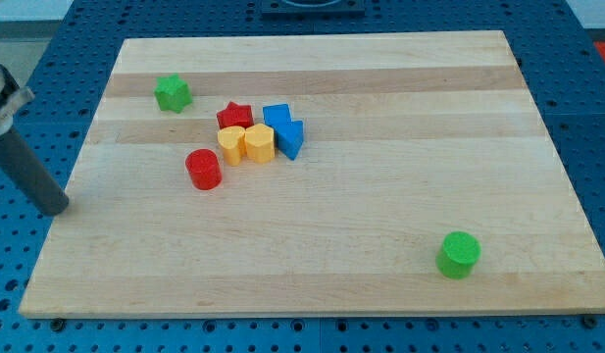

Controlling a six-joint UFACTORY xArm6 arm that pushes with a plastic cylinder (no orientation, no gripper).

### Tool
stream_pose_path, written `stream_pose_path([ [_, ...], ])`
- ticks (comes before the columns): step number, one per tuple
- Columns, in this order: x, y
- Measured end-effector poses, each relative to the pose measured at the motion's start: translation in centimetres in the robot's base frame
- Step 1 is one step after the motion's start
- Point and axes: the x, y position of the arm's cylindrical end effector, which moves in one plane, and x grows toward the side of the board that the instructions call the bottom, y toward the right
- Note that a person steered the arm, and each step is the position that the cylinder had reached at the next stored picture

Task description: Move the green star slightly down

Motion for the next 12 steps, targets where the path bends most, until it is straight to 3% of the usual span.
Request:
stream_pose_path([
  [2,-13.2,6.7],
  [3,-16.7,8.5],
  [4,-16.6,8.8],
  [6,-15.7,15.9],
  [7,-18.9,17.4],
  [8,-22.4,14.0],
  [9,-21.9,8.7],
  [11,-12.8,7.9],
  [12,-16.1,6.8],
])
